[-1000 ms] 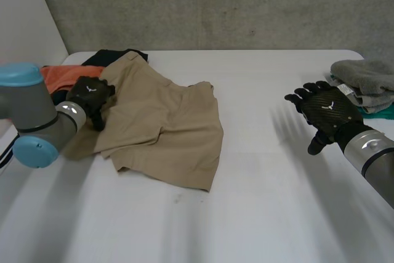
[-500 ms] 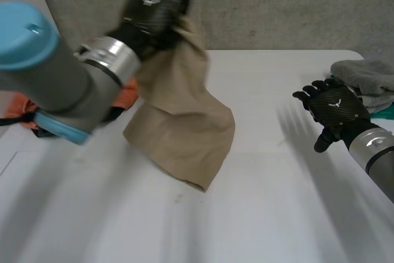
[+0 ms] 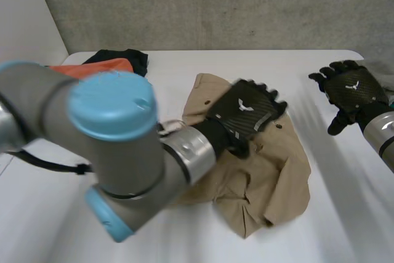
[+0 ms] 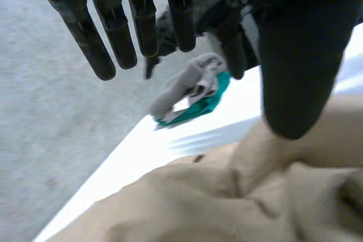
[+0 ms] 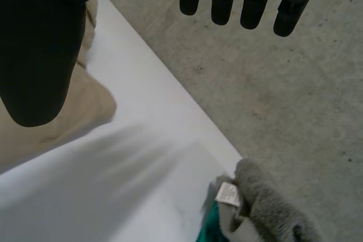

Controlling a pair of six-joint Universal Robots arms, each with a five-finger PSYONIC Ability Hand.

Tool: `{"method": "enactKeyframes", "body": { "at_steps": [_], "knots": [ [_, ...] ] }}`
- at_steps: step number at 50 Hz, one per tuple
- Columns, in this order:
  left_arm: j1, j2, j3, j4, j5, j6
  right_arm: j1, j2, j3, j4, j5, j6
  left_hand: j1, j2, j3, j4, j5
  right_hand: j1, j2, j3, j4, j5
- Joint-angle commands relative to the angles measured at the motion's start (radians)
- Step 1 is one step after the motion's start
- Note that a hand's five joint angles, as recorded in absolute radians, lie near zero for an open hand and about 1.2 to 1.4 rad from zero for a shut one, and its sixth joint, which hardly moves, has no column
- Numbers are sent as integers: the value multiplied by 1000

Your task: Fold the laundry.

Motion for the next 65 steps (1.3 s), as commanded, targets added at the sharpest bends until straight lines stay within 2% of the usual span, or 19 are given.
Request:
{"method": "enactKeyframes", "body": {
  "at_steps": [1, 5, 11, 18, 23, 32, 34, 37, 38, 39, 41, 45, 46, 48, 49, 50, 55, 60, 65],
  "knots": [
    [29, 161, -145, -16, -133, -3, -3, -4, -81, 91, -48, -20, 17, 26, 26, 41, 46, -50, -34, -36, -36, -49],
    [-3, 179, -241, -26, -277, -32, -25, 5, -136, 190, -197, -102, 14, 23, 23, 38, 43, -50, -34, -36, -36, -49],
    [-121, 161, -293, -21, -313, -54, -69, 96, -191, 287, -318, -256, 0, 9, 8, 23, 29, -50, -34, -36, -36, -49],
    [-195, 53, -278, 60, -309, -51, -68, 254, -314, 342, -301, -412, -65, -56, -56, -42, -36, -50, -34, -36, -36, -49],
    [-233, -57, -208, 167, -307, -40, -66, 354, -400, 344, -305, -420, -106, -97, -98, -83, -77, -50, -34, -36, -36, -49],
    [-248, -207, -79, 168, -305, -38, -36, 501, -525, 339, -312, -411, -77, -68, -68, -53, -48, -50, -34, -36, -36, -49],
    [-256, -227, -67, 163, -305, -32, -11, 530, -547, 339, -317, -411, -24, -15, -16, -1, 5, -50, -34, -36, -36, -49],
    [-262, -246, -53, 148, -313, -18, 12, 559, -564, 338, -317, -409, 216, 225, 224, 239, 245, -50, -34, -36, -36, -49],
    [-262, -246, -51, 143, -316, -14, 17, 564, -565, 338, -318, -409, 336, 345, 345, 359, 365, -50, -34, -36, -36, -49],
    [-261, -237, -50, 142, -324, -11, 21, 567, -565, 339, -318, -408, 654, 663, 663, 677, 683, -50, -34, -36, -36, -49],
    [-259, -232, -50, 143, -325, -11, 41, 576, -568, 336, -318, -393, 876, 886, 885, 900, 905, -50, -34, -36, -36, -49],
    [-245, -180, -51, 142, -353, -12, 64, 608, -585, 315, -318, -362, 945, 954, 953, 968, 974, -50, -34, -36, -36, -49],
    [-235, -146, -59, 140, -377, -12, 66, 614, -590, 309, -318, -354, 945, 954, 953, 968, 974, 4, 19, 18, 17, 5],
    [-222, -117, -65, 140, -405, -12, 70, 625, -602, 295, -317, -340, 945, 954, 953, 968, 974, 352, 367, 366, 366, 353],
    [-218, -102, -66, 139, -420, -12, 73, 631, -620, 281, -315, -325, 945, 954, 953, 968, 974, 909, 924, 923, 923, 910],
    [-210, -70, -76, 137, -445, -11, 75, 630, -628, 272, -314, -316, 945, 954, 953, 968, 974, 1169, 1185, 1184, 1183, 1170],
    [-176, 38, -117, 137, -486, -11, 75, 595, -630, 209, -311, -201, 945, 954, 953, 968, 974, 1172, 1187, 1186, 1186, 1173],
    [-120, 159, -140, 139, -486, -8, 63, 370, -587, 158, -306, 39, 945, 954, 953, 968, 974, 1172, 1187, 1186, 1186, 1173],
    [-58, 309, -123, 145, -483, -8, 26, 199, -568, 163, -297, 167, 945, 954, 953, 968, 974, 1172, 1187, 1186, 1186, 1173]
  ]
}}
